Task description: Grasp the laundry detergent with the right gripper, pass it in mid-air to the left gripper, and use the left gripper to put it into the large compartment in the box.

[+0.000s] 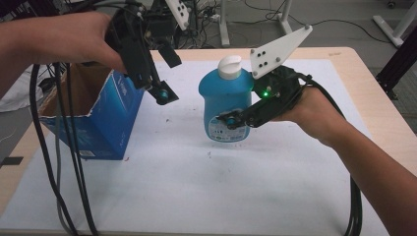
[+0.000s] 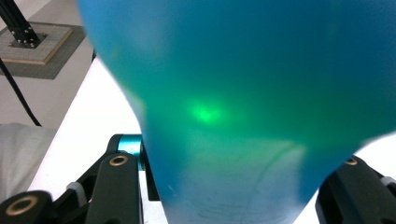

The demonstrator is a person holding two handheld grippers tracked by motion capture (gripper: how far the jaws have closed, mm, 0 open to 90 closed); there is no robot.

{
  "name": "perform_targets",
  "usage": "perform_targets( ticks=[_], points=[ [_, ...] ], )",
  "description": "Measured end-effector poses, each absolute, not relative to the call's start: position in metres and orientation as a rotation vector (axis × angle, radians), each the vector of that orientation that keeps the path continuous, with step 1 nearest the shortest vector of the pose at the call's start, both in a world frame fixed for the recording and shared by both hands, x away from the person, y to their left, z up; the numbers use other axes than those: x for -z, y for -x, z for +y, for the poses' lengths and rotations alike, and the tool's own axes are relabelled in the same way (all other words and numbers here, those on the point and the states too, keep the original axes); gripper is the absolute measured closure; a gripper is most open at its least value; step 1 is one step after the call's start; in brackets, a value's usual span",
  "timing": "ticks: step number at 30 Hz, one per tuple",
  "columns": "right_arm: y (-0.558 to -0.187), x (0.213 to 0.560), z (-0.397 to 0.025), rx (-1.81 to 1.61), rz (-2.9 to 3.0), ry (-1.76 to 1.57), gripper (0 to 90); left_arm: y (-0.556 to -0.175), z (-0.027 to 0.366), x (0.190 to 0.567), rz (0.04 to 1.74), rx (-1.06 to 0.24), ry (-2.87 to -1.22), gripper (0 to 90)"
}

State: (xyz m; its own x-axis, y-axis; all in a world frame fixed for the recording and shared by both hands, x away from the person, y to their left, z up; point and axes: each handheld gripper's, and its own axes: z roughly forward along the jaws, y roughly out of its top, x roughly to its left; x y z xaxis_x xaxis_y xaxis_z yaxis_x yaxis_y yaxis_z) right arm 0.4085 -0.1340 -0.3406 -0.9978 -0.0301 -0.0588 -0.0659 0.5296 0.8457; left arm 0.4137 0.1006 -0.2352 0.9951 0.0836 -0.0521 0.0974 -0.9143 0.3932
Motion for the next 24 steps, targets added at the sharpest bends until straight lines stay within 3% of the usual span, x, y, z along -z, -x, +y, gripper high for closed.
perform_targets(
  ticks=[24],
  points=[
    [-0.410, 0.332, -0.118, -1.466, 2.751, 0.087, 46.5, -0.409, 0.058, 0.229, 0.079, 0.027, -2.794, 3.8]
  ],
)
